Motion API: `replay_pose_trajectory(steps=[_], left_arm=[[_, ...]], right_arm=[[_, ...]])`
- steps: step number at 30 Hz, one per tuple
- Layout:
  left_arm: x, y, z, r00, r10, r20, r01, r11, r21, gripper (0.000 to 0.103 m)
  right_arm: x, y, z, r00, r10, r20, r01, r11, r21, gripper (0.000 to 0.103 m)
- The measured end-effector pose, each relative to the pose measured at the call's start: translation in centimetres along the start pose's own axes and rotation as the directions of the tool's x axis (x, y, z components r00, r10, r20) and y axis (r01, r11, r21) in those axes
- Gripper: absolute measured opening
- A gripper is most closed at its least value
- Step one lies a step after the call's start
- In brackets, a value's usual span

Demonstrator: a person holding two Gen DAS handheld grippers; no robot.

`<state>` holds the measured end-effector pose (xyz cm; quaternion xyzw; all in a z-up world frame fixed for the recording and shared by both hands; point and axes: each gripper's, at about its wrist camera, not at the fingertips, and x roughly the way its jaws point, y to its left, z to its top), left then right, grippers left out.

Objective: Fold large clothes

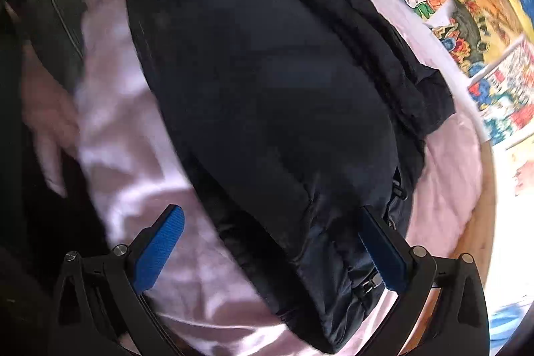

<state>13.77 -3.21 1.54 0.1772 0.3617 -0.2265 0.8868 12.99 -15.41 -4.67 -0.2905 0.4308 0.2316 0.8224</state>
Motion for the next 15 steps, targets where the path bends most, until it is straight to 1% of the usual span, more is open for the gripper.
replay_pose_trajectory(steps=[2,5,6,7,9,10,11,12,13,14,15], left_arm=[[0.0,-0.9,-0.2,1.0,0.009,0.006,-0.009,0.999,0.038,0.103],[0.1,-1.8,-0.8,1.0,0.01,-0.001,-0.01,0.996,0.085,0.103],[0.2,-2.0,-1.1,1.0,-0.002,-0.006,0.003,0.996,0.092,0.103],[0.2,-2.2,-1.3,1.0,-0.016,-0.013,0.017,0.995,0.095,0.103],[0.4,-2.6,-1.7,0.999,-0.031,-0.024,0.034,0.993,0.111,0.103],[0.5,-2.8,-1.9,0.999,-0.031,-0.022,0.034,0.991,0.128,0.103],[0.4,-3.1,-2.1,0.999,-0.029,-0.018,0.031,0.989,0.145,0.103],[0.4,-3.5,-2.5,1.0,-0.028,-0.013,0.03,0.985,0.169,0.103],[0.4,-3.7,-2.8,1.0,-0.029,-0.012,0.03,0.983,0.183,0.103],[0.4,-3.9,-3.1,1.0,-0.028,-0.013,0.03,0.981,0.193,0.103],[0.6,-3.9,-3.4,0.999,-0.026,-0.02,0.03,0.979,0.202,0.103]], right_arm=[[1.1,0.9,0.2,0.996,-0.073,-0.043,0.071,0.996,-0.045,0.101],[0.6,1.5,0.6,0.992,-0.119,-0.032,0.117,0.992,-0.051,0.101],[0.1,1.4,0.8,0.987,-0.159,-0.023,0.158,0.987,-0.043,0.101],[-0.4,1.3,1.1,0.985,-0.175,-0.013,0.174,0.984,-0.034,0.101],[-1.9,0.5,1.5,0.98,-0.196,0.037,0.196,0.981,0.01,0.1],[-2.3,0.2,1.6,0.978,-0.202,0.05,0.201,0.979,0.027,0.096],[-2.7,-0.1,1.6,0.978,-0.199,0.056,0.197,0.98,0.04,0.093],[-2.8,-0.3,1.6,0.983,-0.178,0.051,0.176,0.983,0.051,0.084],[-2.7,-0.3,1.4,0.989,-0.143,0.042,0.139,0.988,0.068,0.078],[-2.5,-0.7,1.2,0.992,-0.118,0.038,0.114,0.99,0.076,0.076],[-2.1,-0.3,1.0,0.997,-0.071,0.023,0.069,0.994,0.079,0.074]])
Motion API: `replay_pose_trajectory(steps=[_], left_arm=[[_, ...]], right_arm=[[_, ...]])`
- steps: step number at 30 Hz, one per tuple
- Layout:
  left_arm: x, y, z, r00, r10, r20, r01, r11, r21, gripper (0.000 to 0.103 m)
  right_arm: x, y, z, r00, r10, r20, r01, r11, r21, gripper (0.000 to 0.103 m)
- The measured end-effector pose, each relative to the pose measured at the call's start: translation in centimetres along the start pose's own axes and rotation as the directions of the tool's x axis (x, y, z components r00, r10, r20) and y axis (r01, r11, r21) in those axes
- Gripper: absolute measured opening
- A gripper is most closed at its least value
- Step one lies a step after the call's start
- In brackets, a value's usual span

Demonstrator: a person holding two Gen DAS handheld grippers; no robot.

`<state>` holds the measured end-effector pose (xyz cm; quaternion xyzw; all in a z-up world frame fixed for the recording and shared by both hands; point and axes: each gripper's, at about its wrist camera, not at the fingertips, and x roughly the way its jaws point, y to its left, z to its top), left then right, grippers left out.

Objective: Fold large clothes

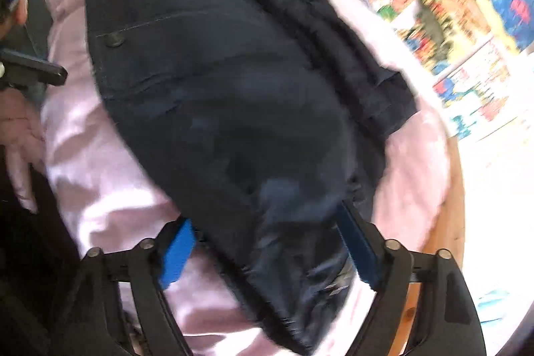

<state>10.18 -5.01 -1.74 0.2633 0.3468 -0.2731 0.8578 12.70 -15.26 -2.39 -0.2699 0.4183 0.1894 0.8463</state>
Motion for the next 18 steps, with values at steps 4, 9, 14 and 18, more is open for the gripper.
replay_pose_trajectory(steps=[4,9,14,18], left_arm=[[0.5,0.2,-0.4,1.0,0.005,-0.022,-0.006,1.0,-0.007,0.103],[0.3,0.9,-0.3,1.0,0.0,-0.006,0.0,1.0,-0.03,0.103],[0.0,0.5,-0.3,0.999,0.042,0.027,-0.042,0.999,-0.009,0.103],[1.0,0.7,-0.3,0.988,0.152,0.0,-0.152,0.988,-0.003,0.103]], right_arm=[[1.2,1.9,-1.4,0.999,-0.04,-0.019,0.037,0.992,-0.12,0.074],[0.9,1.6,-0.9,0.994,-0.108,-0.012,0.106,0.989,-0.104,0.042],[-1.4,-3.0,0.9,0.996,-0.055,0.074,0.048,0.995,0.093,0.015],[-2.6,-7.4,1.3,0.986,0.012,0.164,-0.059,0.957,0.285,0.011]])
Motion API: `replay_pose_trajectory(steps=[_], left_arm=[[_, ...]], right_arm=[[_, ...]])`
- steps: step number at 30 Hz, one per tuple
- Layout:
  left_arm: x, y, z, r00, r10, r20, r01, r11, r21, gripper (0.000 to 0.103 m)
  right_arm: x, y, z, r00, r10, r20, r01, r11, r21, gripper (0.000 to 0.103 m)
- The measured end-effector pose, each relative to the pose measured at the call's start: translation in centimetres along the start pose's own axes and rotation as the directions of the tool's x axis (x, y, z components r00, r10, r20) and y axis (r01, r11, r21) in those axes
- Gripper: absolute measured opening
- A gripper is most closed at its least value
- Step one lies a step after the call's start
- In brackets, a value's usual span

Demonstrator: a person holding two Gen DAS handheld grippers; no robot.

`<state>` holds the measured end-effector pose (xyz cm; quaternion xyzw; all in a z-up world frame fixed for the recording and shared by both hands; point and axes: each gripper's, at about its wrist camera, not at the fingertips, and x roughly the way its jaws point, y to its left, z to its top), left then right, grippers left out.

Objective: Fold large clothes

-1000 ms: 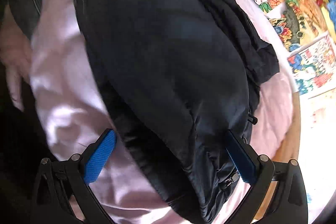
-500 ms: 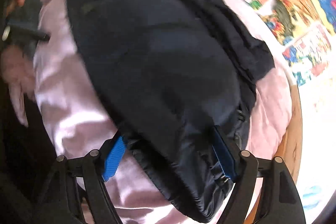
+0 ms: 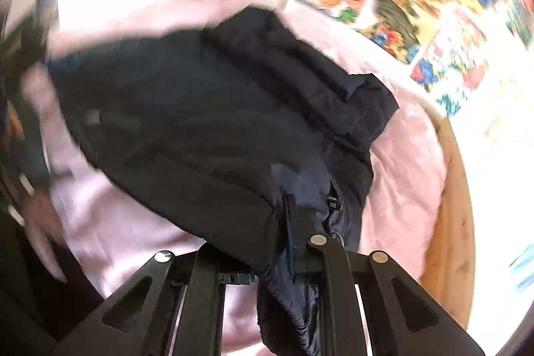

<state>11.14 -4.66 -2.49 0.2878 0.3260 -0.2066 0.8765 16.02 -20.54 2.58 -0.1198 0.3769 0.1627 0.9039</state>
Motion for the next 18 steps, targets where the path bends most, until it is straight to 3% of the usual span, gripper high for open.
replay_pose_trajectory(steps=[2,6,11,16,18], left_arm=[[0.7,0.1,0.0,0.999,0.047,-0.028,-0.047,0.999,-0.004,0.103],[1.6,1.5,-0.2,0.981,0.186,-0.056,-0.188,0.981,-0.047,0.101],[2.2,4.4,-0.4,0.958,0.264,-0.113,-0.28,0.947,-0.156,0.08],[1.6,5.5,-0.5,0.929,0.357,-0.102,-0.37,0.911,-0.183,0.065],[1.1,5.8,-0.4,0.929,0.362,-0.075,-0.369,0.907,-0.202,0.046]], right_arm=[[-0.6,-2.2,0.6,0.998,0.052,0.035,-0.056,0.992,0.117,0.011],[-0.6,-4.4,0.2,0.995,0.074,0.072,-0.088,0.972,0.217,0.01],[1.3,-5.6,-0.5,0.995,0.072,0.063,-0.085,0.969,0.234,0.01],[1.3,-5.7,-0.7,0.997,0.049,0.053,-0.059,0.975,0.214,0.01],[0.8,-5.1,-0.8,0.998,0.041,0.048,-0.049,0.979,0.198,0.01]])
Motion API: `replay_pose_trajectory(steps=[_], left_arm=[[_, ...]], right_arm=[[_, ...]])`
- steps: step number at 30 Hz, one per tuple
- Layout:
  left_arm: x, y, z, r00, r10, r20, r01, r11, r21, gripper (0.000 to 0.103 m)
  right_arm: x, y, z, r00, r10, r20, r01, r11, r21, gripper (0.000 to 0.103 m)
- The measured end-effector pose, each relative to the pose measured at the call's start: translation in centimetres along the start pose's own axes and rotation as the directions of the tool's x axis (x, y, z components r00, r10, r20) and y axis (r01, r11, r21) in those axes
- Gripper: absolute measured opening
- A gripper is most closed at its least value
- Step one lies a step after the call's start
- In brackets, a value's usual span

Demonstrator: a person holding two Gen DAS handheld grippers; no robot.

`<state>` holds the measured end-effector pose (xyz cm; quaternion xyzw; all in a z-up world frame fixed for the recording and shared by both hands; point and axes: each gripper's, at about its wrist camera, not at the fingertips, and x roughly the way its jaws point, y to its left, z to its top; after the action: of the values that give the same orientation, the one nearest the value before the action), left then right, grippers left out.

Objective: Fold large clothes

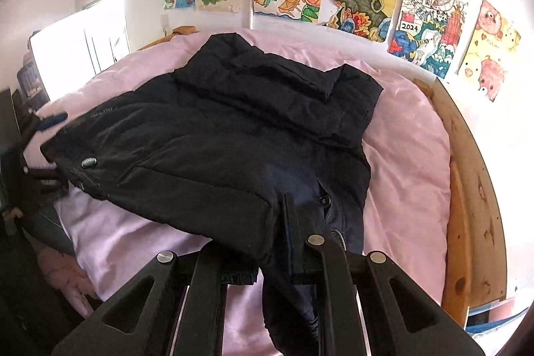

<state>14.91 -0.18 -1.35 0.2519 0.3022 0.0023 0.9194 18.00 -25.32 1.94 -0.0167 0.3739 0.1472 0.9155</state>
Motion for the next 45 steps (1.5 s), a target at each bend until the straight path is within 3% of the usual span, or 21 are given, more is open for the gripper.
replay_pose_trajectory(steps=[1,5,13,21,24,29,38,45], left_arm=[[-0.2,0.2,0.1,1.0,-0.015,0.012,0.015,1.0,-0.012,0.028],[-0.5,1.4,0.2,0.998,-0.066,0.025,0.067,0.995,-0.07,0.014],[-4.0,4.4,0.0,0.979,-0.201,0.027,0.203,0.962,-0.181,0.009],[-10.9,6.0,-0.1,0.969,-0.237,0.064,0.243,0.961,-0.128,0.009],[-11.2,6.5,0.7,0.962,-0.265,0.057,0.271,0.954,-0.127,0.009],[-9.9,7.6,3.1,0.957,-0.286,0.057,0.291,0.938,-0.189,0.009],[-6.2,8.5,10.6,0.974,-0.193,0.123,0.213,0.959,-0.187,0.009],[-0.4,8.4,16.7,0.985,-0.162,0.062,0.17,0.973,-0.157,0.009]], right_arm=[[0.1,0.3,-0.2,1.0,-0.005,-0.003,0.005,1.0,-0.013,0.01],[-0.4,2.0,-0.6,1.0,-0.024,-0.013,0.023,0.997,-0.067,0.009],[-4.2,4.6,-1.6,0.999,-0.036,0.001,0.036,0.991,-0.13,0.006],[-11.5,5.8,-4.1,1.0,0.014,-0.003,-0.014,0.984,-0.176,0.006],[-12.9,5.5,-3.8,1.0,0.01,0.022,-0.006,0.986,-0.166,0.006],[-12.6,4.1,-1.3,0.996,-0.029,0.087,0.042,0.987,-0.152,0.006],[-10.1,2.2,5.8,0.977,-0.122,0.176,0.142,0.984,-0.11,0.006],[-4.9,0.1,11.1,0.963,-0.186,0.194,0.215,0.966,-0.141,0.007]])
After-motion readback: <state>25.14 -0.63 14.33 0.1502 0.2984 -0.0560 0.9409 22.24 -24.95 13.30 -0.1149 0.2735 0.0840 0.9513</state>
